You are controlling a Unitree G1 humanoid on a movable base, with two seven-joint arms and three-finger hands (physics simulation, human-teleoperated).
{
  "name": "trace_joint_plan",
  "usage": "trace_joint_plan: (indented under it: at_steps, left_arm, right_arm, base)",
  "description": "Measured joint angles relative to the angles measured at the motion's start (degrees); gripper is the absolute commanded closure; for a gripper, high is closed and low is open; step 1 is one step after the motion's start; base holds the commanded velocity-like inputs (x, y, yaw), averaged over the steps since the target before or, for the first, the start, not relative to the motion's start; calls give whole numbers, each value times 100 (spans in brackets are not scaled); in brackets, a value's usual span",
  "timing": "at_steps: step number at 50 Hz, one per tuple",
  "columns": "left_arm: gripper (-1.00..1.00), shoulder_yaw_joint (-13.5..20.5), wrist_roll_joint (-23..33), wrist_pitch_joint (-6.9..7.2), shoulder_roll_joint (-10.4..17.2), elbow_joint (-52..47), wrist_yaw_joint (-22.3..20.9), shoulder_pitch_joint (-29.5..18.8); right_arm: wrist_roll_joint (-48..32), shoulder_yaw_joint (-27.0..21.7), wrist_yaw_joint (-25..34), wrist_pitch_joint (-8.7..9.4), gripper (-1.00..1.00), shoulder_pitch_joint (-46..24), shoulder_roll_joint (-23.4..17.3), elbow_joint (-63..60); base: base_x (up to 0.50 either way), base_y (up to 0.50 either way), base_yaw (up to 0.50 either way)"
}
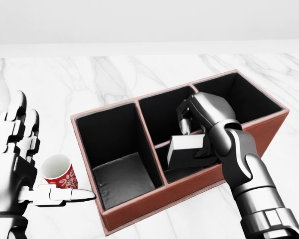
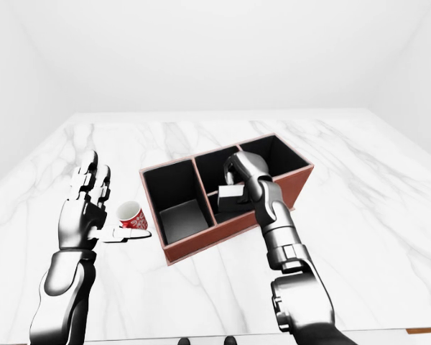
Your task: Pick up the book and place it in the back compartment of the caddy.
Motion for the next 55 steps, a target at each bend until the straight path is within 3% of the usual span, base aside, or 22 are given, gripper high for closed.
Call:
trace_joint_plan:
  at_steps: [19, 27, 28, 29, 39, 55]
  left_arm:
    - [-100, -6, 15, 0, -2, -5, -1, 4]
    - [-100, -9, 19, 0, -3, -23, -4, 9]
    - [-100, -9, 20, 0, -3, -24, -4, 10]
    - [-100, -10, 21, 0, -4, -24, -4, 11]
    - [-100, -13, 28, 0, -6, -10, -6, 17]
    - [-100, -17, 37, 0, -5, 12, -4, 8]
  right_arm:
    - [-97, 27, -102, -264, 100, 86, 37, -6]
    - [-108, 29, -177, -271, 100, 94, 59, 25]
    - [-111, 28, -192, -271, 79, 90, 62, 33]
    - [-129, 21, -212, -271, -100, 81, 65, 42]
    - [-282, 21, -298, -252, -100, 78, 52, 210]
    - [-151, 139, 116, -115, -100, 268, 125, -8]
  base:
    - [0, 0, 0]
    - [0, 0, 0]
    - [0, 0, 0]
    - [0, 0, 0]
    - [0, 0, 0]
    - [0, 0, 0]
